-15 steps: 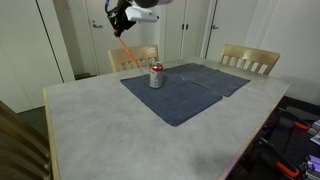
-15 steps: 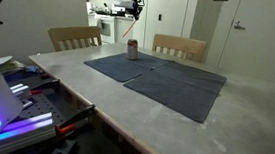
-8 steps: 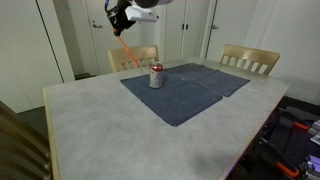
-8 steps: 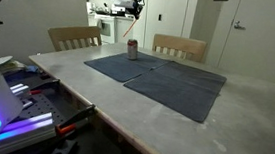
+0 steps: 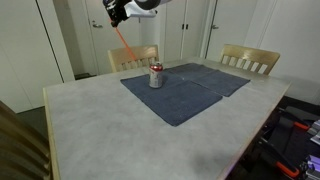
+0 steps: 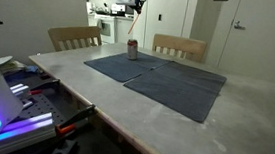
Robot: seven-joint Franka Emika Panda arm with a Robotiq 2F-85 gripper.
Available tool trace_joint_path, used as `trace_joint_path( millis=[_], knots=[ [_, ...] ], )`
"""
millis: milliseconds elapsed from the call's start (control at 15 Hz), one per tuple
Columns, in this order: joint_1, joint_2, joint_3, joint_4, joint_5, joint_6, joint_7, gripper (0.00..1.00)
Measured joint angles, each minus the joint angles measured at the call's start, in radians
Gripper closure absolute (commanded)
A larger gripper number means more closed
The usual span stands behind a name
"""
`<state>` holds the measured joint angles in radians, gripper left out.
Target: Put the straw inside the can
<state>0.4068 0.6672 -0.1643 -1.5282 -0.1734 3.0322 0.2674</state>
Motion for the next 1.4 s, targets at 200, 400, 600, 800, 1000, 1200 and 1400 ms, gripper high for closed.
trace_joint_path(
  millis=[200, 400, 600, 800, 1000, 1200, 1400],
  knots=[
    [0.063, 0.0, -0.081, -0.006, -0.002, 0.047, 0.016, 0.98],
    [0.157, -0.003, -0.194, -0.023, -0.002, 0.084, 0.061, 0.98],
    [0.246, -0.008, -0.294, -0.05, 0.0, 0.087, 0.11, 0.92],
    [0.242, -0.006, -0.288, -0.049, 0.0, 0.087, 0.11, 0.92],
    [0.241, -0.006, -0.288, -0.049, 0.0, 0.087, 0.11, 0.98],
    [0.259, -0.006, -0.312, -0.053, 0.0, 0.083, 0.113, 0.98],
    [0.316, -0.006, -0.388, -0.072, 0.0, 0.074, 0.134, 0.98]
  ],
)
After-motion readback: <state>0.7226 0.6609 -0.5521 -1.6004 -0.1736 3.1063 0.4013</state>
